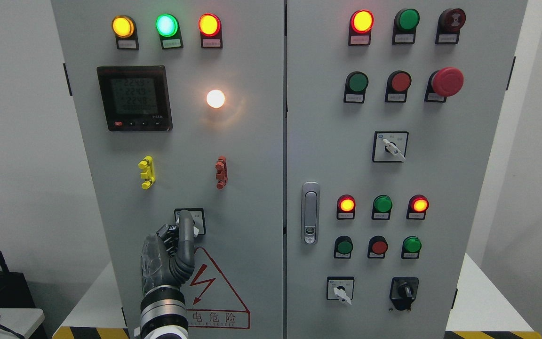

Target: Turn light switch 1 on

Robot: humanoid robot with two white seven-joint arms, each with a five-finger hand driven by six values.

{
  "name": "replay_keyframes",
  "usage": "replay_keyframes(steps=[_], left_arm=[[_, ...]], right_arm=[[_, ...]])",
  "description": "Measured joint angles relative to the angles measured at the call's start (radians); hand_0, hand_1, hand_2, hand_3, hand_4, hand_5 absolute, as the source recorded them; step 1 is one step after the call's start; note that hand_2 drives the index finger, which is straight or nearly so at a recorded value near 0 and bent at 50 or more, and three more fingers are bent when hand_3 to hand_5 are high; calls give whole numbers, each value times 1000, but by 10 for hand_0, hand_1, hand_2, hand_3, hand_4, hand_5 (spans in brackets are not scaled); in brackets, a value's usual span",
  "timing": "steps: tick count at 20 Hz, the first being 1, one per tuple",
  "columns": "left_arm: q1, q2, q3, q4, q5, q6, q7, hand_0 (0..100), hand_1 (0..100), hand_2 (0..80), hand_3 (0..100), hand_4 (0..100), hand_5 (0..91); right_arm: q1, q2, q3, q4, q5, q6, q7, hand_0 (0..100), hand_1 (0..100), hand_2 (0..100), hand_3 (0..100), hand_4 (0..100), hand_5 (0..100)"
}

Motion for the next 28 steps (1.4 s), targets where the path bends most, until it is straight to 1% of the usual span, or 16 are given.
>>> replay_keyframes(steps=[13,20,26,28], left_arm=[[21,-1,3,-5,-1,-20,-5,318,150,532,863,891,865],[50,-1,7,-11,-1,-27,-12,316,152,534,864,891,865],[84,-1,9,-29,-2,-46,-1,319,147,540,872,892,865],[108,0,10,-40,-3,-78,-30,273,131,541,875,892,864]], right_arm=[[0,0,0,0,0,0,0,120,389,0,0,0,0],[0,0,0,0,0,0,0,120,389,0,0,0,0],[0,0,0,0,0,0,0,120,389,0,0,0,0],[0,0,0,0,0,0,0,120,389,0,0,0,0]])
